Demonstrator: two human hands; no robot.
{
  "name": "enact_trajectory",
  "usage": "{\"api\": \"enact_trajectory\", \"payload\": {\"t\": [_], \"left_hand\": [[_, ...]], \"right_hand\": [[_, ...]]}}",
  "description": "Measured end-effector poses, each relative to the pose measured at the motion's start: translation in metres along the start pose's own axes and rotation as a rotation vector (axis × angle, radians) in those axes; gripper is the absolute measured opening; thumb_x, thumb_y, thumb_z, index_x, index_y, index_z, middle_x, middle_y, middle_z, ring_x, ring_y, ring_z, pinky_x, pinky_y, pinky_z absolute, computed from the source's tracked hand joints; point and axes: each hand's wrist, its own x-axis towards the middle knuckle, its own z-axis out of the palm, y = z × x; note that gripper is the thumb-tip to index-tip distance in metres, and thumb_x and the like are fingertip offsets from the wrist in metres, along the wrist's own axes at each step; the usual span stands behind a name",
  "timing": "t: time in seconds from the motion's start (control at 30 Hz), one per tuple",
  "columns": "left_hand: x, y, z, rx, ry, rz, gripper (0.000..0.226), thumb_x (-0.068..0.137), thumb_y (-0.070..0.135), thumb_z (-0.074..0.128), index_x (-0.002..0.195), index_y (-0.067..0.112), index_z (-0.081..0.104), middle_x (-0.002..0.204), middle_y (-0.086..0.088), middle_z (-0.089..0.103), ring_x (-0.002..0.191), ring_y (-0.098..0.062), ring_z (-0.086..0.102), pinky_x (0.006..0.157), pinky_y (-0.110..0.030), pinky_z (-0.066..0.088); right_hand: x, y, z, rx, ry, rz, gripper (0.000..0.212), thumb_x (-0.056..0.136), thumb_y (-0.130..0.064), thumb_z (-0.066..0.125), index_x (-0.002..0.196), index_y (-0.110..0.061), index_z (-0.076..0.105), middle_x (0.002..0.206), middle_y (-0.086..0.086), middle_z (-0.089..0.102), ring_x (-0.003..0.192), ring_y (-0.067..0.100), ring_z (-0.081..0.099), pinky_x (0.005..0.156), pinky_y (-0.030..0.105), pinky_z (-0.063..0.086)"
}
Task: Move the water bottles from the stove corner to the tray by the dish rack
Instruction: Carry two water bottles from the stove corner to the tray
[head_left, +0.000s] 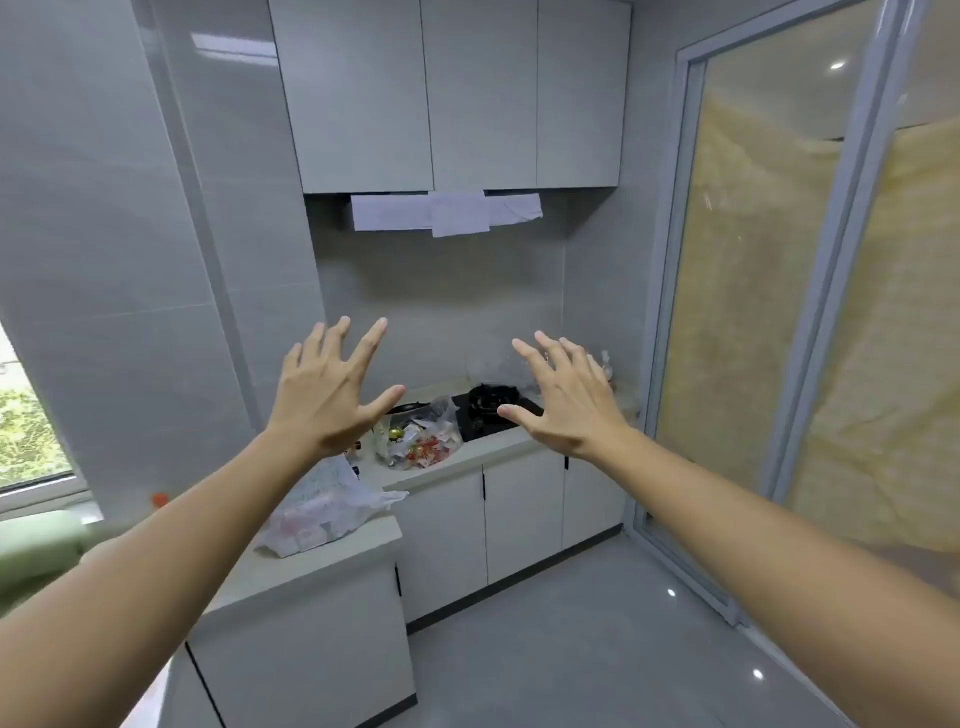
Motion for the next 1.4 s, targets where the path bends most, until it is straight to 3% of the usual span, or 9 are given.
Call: {"api": "enact_trajectory", "payload": {"t": [0.43,1.03,1.4], "left_hand": [[0.068,0.076,0.119,-0.144,-0.106,0.105,0.087,0.092,0.08,0.018,0.167,0.039,0.005,0.171,-0.017,0.027,0.158,-0.04,0.024,0.123,-0.058,0.029],[0.232,0.201,0.316,-0.185,-0.232,0.112,0.088,0.091,0.08,0.018,0.168,0.038,0.011,0.167,-0.016,0.033,0.156,-0.037,0.027,0.122,-0.057,0.032],[0.332,0.222,0.477,-0.32,-0.29,0.045,0.086,0.092,0.079,0.018,0.168,0.038,0.01,0.169,-0.014,0.03,0.159,-0.035,0.021,0.125,-0.055,0.028]], "right_hand": [[0.0,0.097,0.064,-0.057,-0.071,0.126,0.091,0.092,-0.078,0.044,0.166,-0.037,0.012,0.175,0.003,0.014,0.161,0.03,0.008,0.129,0.055,0.014],[0.123,0.315,0.18,0.064,-0.149,0.209,0.087,0.094,-0.073,0.05,0.165,-0.037,0.015,0.174,0.003,0.017,0.159,0.03,0.012,0.129,0.053,0.015],[0.227,0.411,0.295,0.053,-0.187,0.272,0.091,0.091,-0.075,0.048,0.165,-0.034,0.014,0.172,0.002,0.022,0.158,0.03,0.016,0.128,0.052,0.019]]}}
